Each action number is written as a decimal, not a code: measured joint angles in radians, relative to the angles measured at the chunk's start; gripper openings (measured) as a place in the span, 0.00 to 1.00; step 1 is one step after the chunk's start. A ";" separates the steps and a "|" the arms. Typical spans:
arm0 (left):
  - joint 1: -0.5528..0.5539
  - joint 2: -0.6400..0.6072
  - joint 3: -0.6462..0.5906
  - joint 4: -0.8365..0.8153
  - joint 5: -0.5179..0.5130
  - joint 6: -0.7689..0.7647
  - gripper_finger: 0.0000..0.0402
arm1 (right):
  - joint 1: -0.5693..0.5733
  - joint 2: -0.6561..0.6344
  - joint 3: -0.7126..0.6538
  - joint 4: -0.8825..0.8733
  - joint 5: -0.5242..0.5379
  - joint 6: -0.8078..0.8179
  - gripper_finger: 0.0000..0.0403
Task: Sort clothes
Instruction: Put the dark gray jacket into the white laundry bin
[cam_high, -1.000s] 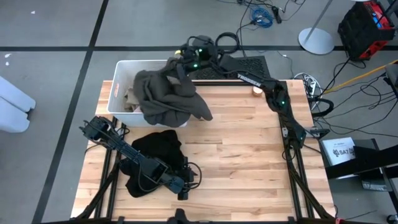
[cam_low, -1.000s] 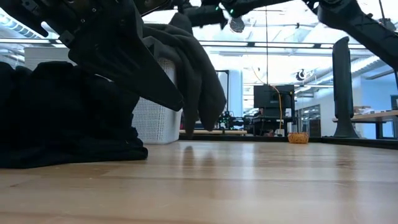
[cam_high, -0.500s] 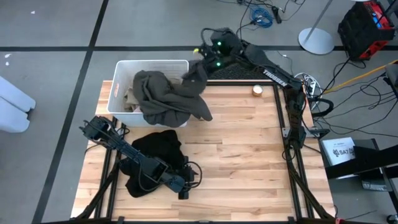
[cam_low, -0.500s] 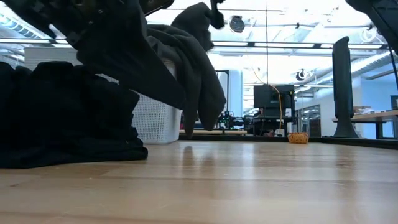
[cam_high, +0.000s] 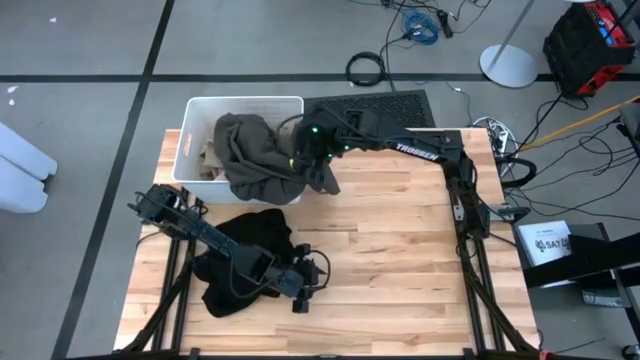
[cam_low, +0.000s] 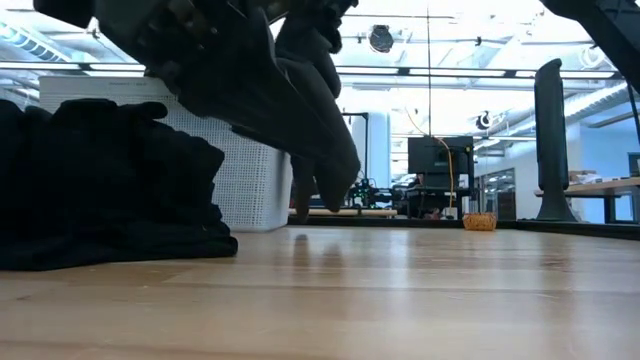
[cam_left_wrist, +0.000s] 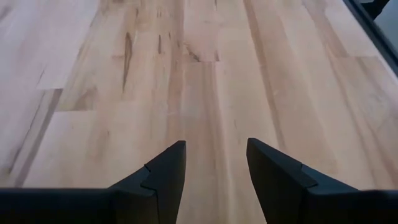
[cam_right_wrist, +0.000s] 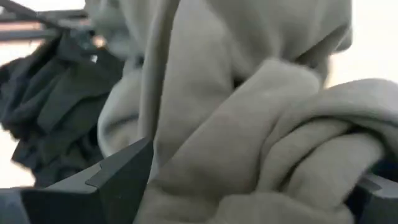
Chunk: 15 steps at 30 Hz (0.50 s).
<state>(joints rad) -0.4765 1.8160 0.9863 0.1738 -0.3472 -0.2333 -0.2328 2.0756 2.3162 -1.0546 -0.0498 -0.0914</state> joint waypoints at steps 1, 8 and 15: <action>0.003 0.000 0.000 -0.001 0.005 0.006 0.45 | 0.003 -0.003 0.000 -0.033 -0.003 0.000 0.85; 0.023 0.000 0.000 -0.001 0.042 0.037 0.45 | 0.019 0.004 0.000 -0.165 0.007 0.032 0.85; 0.029 0.000 0.000 -0.001 0.059 0.033 0.45 | 0.055 0.081 -0.002 -0.108 0.112 0.023 0.85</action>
<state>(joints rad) -0.4473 1.8160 0.9863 0.1731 -0.2878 -0.2005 -0.1776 2.1570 2.3138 -1.1628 0.0625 -0.0687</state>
